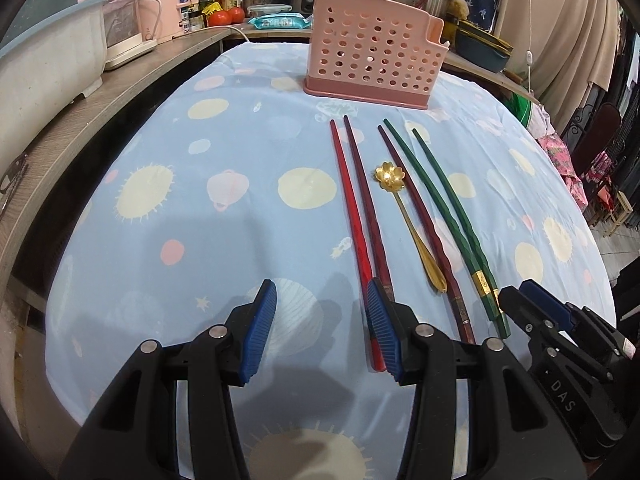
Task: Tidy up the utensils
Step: 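Move both open tools back toward the remaining chopsticks and gold spoon, then grasp a red chopstick with the left tool while the right tool grasps a green chopstick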
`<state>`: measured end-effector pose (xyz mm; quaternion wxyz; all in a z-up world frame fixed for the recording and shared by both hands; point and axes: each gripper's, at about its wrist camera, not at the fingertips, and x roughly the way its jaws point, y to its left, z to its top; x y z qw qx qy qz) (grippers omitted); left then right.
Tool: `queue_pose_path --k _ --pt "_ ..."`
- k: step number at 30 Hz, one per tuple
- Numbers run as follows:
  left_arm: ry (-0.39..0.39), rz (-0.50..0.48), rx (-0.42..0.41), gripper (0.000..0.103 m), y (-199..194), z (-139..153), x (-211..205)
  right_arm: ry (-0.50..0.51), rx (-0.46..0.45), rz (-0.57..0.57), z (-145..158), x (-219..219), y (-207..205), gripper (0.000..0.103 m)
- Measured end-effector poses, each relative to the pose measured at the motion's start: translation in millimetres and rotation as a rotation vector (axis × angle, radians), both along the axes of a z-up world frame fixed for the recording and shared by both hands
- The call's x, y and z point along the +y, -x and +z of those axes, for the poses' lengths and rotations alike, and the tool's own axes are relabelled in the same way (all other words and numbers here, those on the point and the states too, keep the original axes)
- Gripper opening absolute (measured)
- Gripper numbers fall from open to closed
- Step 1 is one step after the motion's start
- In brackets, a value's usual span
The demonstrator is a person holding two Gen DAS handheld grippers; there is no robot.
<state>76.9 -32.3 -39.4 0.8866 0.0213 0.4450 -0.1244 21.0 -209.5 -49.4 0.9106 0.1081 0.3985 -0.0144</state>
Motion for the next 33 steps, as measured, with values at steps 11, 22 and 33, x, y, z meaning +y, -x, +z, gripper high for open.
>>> queue_pose_path --k 11,22,33 --pt "-0.006 -0.008 0.012 0.045 4 -5 -5 -0.014 0.009 0.006 -6 1 -1 0.020" --pt "-0.013 -0.026 0.032 0.045 7 -13 -11 -0.015 0.008 0.030 -6 8 0 0.017" --pt "-0.010 -0.034 0.036 0.045 9 -14 -12 -0.018 0.025 0.015 -11 3 0 0.010"
